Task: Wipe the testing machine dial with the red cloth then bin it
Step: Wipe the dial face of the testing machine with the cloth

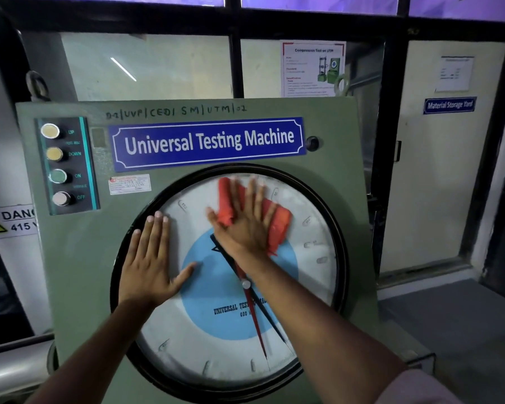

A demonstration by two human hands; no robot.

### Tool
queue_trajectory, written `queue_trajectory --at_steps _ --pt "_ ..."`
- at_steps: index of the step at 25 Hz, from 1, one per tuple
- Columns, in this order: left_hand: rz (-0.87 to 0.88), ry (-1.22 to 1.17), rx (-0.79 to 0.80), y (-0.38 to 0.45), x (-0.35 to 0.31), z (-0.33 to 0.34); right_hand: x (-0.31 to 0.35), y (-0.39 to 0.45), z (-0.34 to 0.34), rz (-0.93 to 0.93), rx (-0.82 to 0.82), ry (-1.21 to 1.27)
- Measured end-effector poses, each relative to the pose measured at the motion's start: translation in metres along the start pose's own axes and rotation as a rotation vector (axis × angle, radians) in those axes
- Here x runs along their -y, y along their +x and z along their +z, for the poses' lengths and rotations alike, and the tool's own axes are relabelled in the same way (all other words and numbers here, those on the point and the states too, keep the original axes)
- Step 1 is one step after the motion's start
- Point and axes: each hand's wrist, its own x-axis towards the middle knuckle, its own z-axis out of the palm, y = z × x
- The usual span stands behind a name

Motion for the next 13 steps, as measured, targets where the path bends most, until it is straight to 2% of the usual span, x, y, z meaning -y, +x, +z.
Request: queue_trajectory --at_steps 3,5,6,10,13 --pt "0.005 0.008 -0.002 0.001 0.001 0.001 0.017 0.012 0.007 -0.204 -0.068 -0.1" --pt "0.005 0.017 0.004 0.002 0.001 0.002 -0.006 0.018 0.004 -0.304 -0.105 -0.183" --pt "0.002 0.021 0.012 0.003 0.002 0.002 -0.023 0.023 -0.002 -0.293 -0.116 -0.195" --pt "0.005 0.024 -0.006 0.003 0.003 0.007 -0.088 0.017 -0.016 0.052 -0.245 -0.162" --pt "0.011 0.012 -0.02 0.002 0.003 0.009 -0.131 -0.039 -0.003 0.278 -0.282 -0.109"
